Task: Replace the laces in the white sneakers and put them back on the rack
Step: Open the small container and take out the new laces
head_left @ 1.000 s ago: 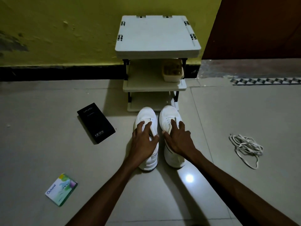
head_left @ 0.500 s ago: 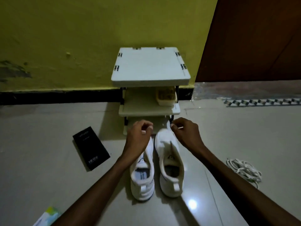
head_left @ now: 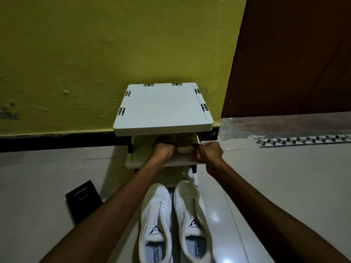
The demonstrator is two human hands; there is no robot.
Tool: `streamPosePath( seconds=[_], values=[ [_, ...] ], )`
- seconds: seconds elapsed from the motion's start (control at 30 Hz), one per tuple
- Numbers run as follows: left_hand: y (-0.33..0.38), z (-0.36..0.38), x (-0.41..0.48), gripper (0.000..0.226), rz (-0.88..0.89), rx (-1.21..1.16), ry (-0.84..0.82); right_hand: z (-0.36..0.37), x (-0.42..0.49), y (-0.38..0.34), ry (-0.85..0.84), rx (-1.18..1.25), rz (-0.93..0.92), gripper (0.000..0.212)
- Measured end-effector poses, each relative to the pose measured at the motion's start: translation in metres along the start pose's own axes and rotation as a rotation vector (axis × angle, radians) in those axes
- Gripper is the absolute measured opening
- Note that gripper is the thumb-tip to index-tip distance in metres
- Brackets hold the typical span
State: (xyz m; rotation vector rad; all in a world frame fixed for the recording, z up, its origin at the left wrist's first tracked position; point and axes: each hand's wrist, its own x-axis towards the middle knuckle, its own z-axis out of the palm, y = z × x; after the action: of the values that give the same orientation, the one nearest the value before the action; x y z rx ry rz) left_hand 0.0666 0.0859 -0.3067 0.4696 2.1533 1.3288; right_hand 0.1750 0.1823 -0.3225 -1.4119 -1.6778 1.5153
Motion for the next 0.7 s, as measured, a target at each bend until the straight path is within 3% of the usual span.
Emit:
streamPosePath(
  seconds=[0.1,0.27,0.43,0.57,0.7],
  values=[
    [-0.009,-0.001,-0.009,0.023,-0.010,-0.132,-0.005,-0.014,-0.022,-0.001,-0.066,0.149,0.016,0.002],
    [-0.019,-0.015,-0.050,0.045,0.164,-0.189,-0.059,-0.069,-0.070,0.037,-0.256,0.208,-0.087,0.014],
    [-0.040,0.000,-0.100,0.032,0.085,0.051,-0.647,-0.114,-0.102,0.079,-0.389,0.078,-0.080,0.021],
    [-0.065,0.043,-0.133,0.018,0.215,0.138,-0.639,-0.130,-0.119,0.096,-0.261,-0.064,-0.131,0.015],
    [-0.076,0.069,-0.150,0.016,0.191,0.164,-0.485,-0.131,-0.129,0.112,0.011,-0.282,-0.198,0.035]
  ],
)
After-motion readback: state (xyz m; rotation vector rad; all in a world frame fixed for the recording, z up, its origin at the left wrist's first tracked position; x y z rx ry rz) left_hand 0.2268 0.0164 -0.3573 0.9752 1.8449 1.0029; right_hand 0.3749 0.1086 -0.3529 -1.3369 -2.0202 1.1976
